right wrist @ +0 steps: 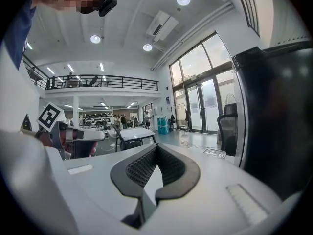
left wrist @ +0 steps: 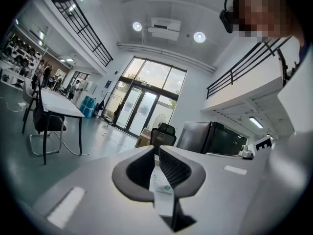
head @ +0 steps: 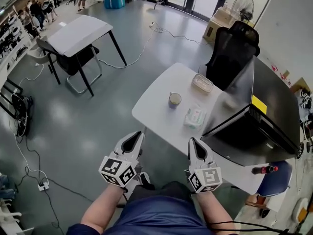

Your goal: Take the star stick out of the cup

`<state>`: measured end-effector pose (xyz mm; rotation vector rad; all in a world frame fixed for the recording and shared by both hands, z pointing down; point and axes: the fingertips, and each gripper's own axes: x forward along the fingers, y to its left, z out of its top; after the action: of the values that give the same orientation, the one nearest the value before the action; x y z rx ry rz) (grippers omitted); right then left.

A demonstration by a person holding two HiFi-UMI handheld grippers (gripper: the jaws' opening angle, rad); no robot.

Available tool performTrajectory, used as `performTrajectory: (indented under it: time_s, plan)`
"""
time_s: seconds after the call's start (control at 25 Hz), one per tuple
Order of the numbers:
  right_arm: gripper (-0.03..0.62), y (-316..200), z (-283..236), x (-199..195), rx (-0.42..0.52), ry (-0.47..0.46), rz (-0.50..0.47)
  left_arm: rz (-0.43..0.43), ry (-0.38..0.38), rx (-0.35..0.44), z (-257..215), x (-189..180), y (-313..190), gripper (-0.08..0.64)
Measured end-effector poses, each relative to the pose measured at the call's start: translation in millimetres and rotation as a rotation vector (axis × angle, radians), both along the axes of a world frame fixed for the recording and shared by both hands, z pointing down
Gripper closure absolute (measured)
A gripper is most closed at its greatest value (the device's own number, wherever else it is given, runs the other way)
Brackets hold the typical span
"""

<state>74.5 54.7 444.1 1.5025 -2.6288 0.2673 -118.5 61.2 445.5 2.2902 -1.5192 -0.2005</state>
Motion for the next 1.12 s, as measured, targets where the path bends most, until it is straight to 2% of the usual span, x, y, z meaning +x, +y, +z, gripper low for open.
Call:
performTrajectory:
  time_s: [0.36,0.84,1.12]
  plan:
    - [0.584,-29,16,-10,-0.033,0.007,0.009,0.024,0.014,-0.026,14,-1,-33,0.535]
    - [0.585,-103,25,-16,-0.036,-0.01,-0.06,-0.002,-0.059,-0.046,19,18,-101,0.535]
    - [0.585,-130,33,-8,-0.049,-0.013,-0.08,0.031,-0.109,-0.071,33,44,-128,0.535]
